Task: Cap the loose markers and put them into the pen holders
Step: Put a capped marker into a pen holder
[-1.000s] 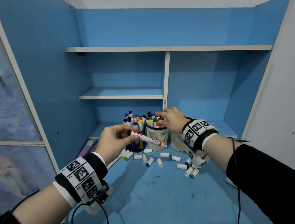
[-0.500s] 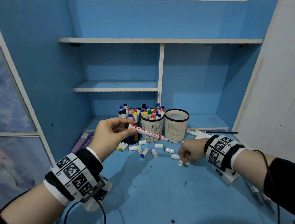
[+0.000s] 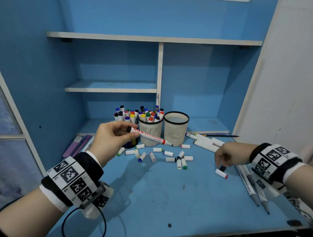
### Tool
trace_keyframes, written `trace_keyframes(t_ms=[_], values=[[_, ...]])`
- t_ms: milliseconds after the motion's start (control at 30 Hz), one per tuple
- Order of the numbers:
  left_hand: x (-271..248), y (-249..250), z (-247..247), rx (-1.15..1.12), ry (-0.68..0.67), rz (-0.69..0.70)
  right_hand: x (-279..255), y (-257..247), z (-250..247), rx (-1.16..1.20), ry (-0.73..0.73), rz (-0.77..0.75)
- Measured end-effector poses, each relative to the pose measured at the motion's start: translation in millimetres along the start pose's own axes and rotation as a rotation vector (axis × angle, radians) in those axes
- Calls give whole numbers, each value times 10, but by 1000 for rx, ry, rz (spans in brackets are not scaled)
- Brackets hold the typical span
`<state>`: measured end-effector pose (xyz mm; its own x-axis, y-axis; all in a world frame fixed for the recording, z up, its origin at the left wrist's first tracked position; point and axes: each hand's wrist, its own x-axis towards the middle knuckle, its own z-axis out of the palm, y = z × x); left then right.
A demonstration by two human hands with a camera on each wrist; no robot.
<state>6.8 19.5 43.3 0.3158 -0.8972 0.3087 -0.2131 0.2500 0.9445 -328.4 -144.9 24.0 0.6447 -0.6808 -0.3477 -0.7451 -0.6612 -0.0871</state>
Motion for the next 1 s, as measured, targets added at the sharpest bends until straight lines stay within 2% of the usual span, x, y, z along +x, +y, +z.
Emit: trace_keyframes(t_ms=[167,367,467,567,667,733,833,1000], values=[[-28,67,132,2,-23,2,-58,60,180,-31,-71,6],[-81,115,227,19,-43,6,-16,131,183,-105,49,32],[-107,132,254,20,-55,-3,17,146,192,-180,-6,105],[-132,147,278,11,-56,-14,62,173,198,-158,-77,176],[-146,153,287,11,-58,-23,65,165,177,-145,-76,194],[-148,151,285,13,-61,-29,45,178,157,-154,42,202],[-142,134,280,-1,-60,-49,-14,185,113,-53,305,184],[-126,96,311,-23,-59,-66,-237,-159,48,365,645,102]])
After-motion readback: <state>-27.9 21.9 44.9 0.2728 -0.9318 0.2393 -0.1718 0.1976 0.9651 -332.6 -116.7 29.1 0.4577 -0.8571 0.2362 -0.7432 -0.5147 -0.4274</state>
